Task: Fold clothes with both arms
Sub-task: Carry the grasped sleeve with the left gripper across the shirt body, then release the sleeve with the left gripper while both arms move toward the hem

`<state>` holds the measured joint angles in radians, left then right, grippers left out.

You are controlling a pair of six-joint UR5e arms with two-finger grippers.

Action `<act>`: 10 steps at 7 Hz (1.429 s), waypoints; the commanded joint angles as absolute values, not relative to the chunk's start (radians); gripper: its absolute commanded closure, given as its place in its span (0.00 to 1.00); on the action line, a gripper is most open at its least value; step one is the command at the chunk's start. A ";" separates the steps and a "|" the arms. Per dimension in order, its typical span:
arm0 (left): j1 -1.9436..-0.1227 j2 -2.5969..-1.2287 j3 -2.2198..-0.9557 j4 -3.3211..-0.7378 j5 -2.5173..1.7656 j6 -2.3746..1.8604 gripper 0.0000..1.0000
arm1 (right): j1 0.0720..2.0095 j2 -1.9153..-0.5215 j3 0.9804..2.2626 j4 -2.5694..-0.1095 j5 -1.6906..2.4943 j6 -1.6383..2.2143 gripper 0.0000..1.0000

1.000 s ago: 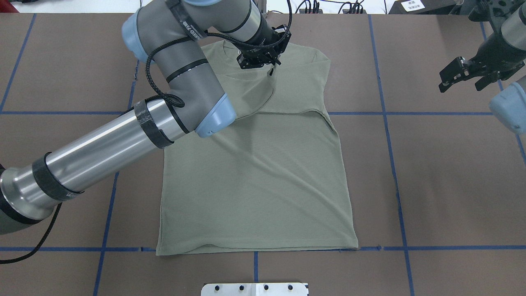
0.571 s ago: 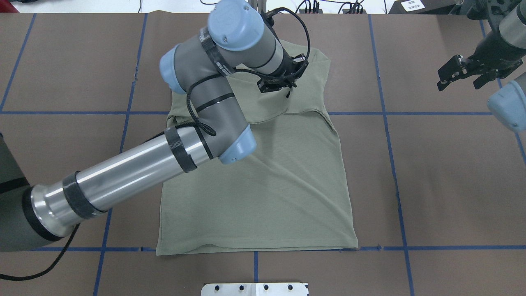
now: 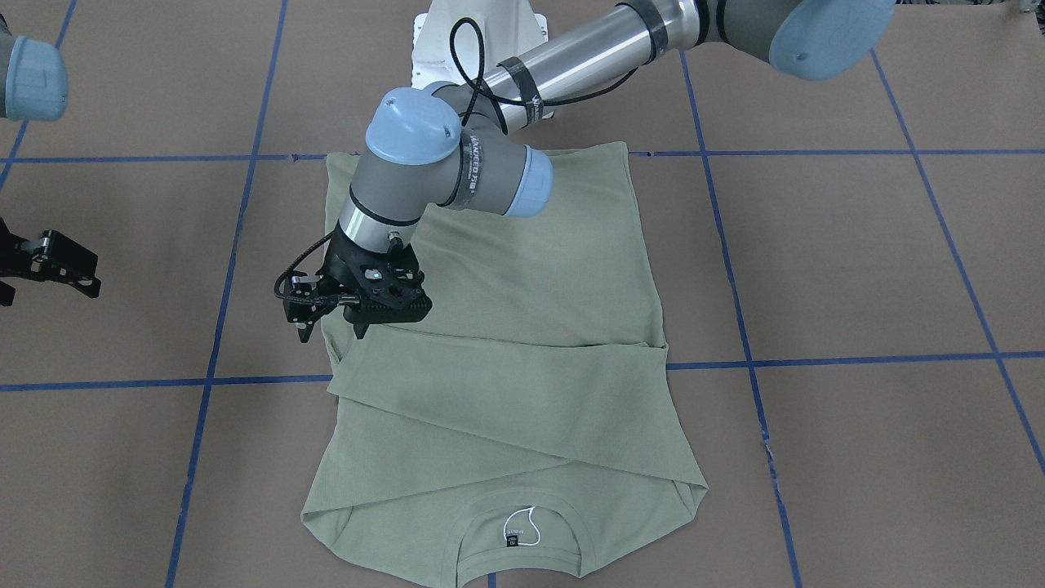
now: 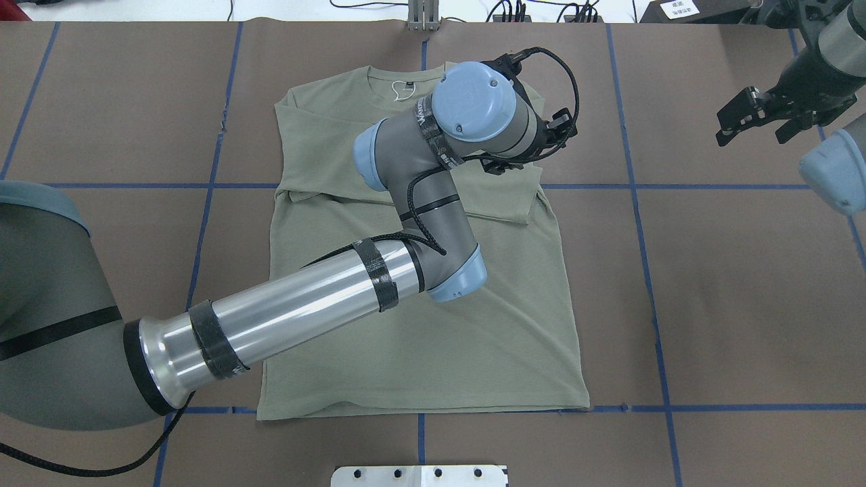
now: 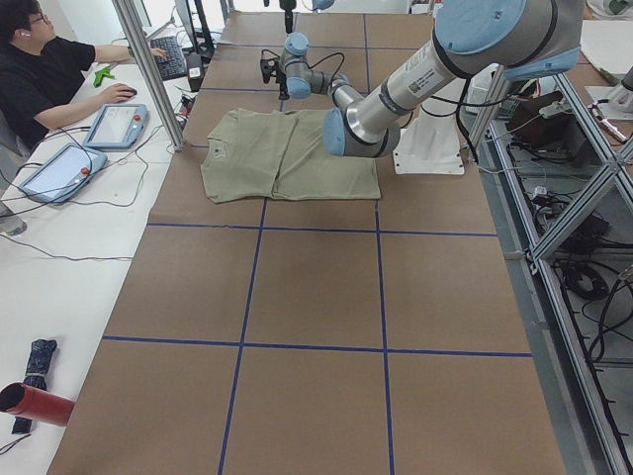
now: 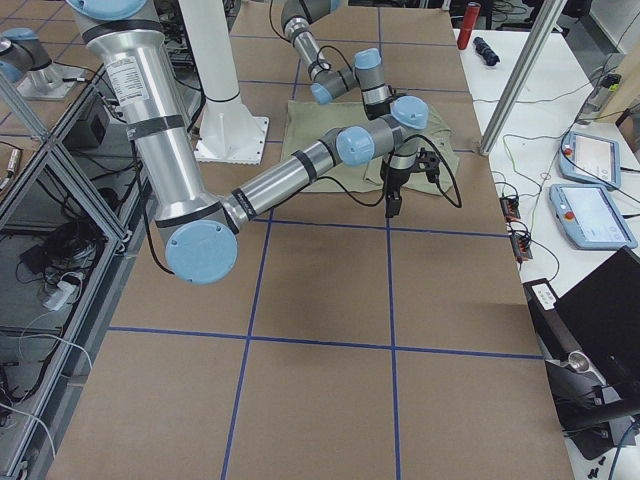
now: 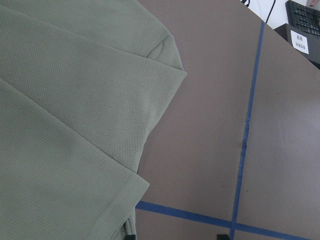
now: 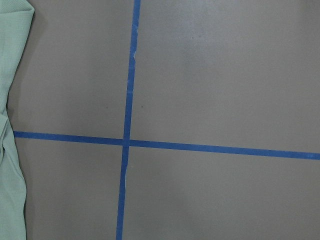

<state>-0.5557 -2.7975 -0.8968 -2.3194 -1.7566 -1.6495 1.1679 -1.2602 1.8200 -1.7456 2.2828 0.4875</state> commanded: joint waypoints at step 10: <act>-0.649 -1.868 -1.974 -1.769 -1.841 -1.054 0.00 | 0.590 -1.451 2.139 -1.445 1.912 1.223 0.00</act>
<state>-0.6464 -2.0001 -1.9009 -1.7706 -1.8406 -1.0956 0.7066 -1.4114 2.0871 -1.4577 2.0165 1.1172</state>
